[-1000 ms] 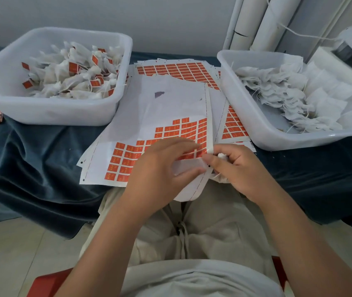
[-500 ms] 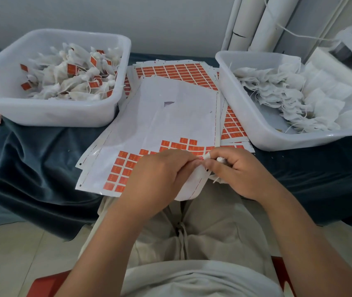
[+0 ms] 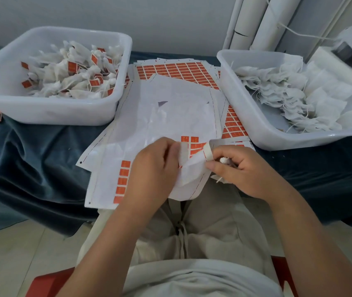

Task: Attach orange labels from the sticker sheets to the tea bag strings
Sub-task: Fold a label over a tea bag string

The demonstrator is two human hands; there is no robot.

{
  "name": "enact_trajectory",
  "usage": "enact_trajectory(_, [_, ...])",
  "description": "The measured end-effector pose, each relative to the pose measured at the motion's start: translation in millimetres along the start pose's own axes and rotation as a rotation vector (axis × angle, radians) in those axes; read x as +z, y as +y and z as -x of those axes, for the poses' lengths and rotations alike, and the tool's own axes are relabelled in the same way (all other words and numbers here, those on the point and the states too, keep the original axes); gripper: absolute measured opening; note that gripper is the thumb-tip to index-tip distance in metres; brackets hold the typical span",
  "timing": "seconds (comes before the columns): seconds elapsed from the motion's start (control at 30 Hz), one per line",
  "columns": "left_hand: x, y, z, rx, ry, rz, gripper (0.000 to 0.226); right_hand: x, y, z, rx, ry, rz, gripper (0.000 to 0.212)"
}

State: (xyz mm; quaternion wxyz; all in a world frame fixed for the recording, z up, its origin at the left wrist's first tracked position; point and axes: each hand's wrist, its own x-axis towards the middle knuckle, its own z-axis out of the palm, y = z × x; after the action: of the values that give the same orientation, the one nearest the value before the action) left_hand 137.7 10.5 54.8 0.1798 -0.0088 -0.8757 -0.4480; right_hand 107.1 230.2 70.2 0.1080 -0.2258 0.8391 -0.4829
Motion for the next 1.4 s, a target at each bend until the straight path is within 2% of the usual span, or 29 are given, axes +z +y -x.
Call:
enact_trajectory(0.13, [-9.1,-7.0,-9.4,-0.283,0.174,0.289,0.028,-19.1,8.4,2.0,0.174,-0.034,0.018,0.037])
enact_trajectory(0.17, [-12.7,-8.4,-12.1,-0.316,0.208,0.319,0.029,-22.6,10.1,1.7,0.212,0.034,-0.003,0.038])
enact_trajectory(0.27, [-17.7,-8.4,-13.1,-0.323,0.216,0.373,0.03,-26.5,6.7,-2.2,0.238,0.425,-0.199,0.037])
enact_trajectory(0.33, [-14.3,-5.2,-9.5,-0.336,0.172,0.431,0.03,-24.8,1.3,-3.4,0.181,0.537,-0.378,0.029])
enact_trajectory(0.5, [-5.1,8.4,-0.4,-0.403,0.053,0.56,0.025,2.8,-7.0,-3.7,0.155,0.318,-0.589,0.019])
enact_trajectory(0.57, [-3.6,11.0,1.1,-0.412,0.028,0.613,0.026,12.5,-9.7,-7.3,0.199,0.329,-0.749,0.017])
enact_trajectory(0.7, [1.9,15.4,3.1,-0.444,-0.031,0.762,0.028,22.5,-16.7,-10.8,0.28,0.361,-0.919,0.016])
enact_trajectory(0.87, [9.3,16.4,5.0,-0.493,0.004,0.762,0.022,31.3,-20.6,-10.8,0.157,0.382,-1.056,0.017])
enact_trajectory(0.93, [11.1,14.2,5.9,-0.5,0.055,0.698,0.019,34.7,-20.9,-9.7,0.108,0.403,-1.005,0.018])
enact_trajectory(1.0, [12.2,11.5,6.2,-0.51,0.106,0.676,0.022,38.4,-19.5,-8.9,0.079,0.452,-0.846,0.023])
enact_trajectory(1.13, [15.6,11.6,5.0,-0.588,0.165,0.831,0.021,43.8,-21.1,-7.1,-0.032,0.498,-0.6,0.038])
enact_trajectory(1.27, [16.2,14.1,8.3,-0.578,0.183,1.02,0.022,46.8,-29.8,-3.2,-0.129,0.455,-0.496,0.052])
enact_trajectory(1.4, [19.2,15.7,13.2,-0.574,0.272,0.937,0.025,55.4,-38.2,1.7,-0.205,0.366,-0.388,0.059])
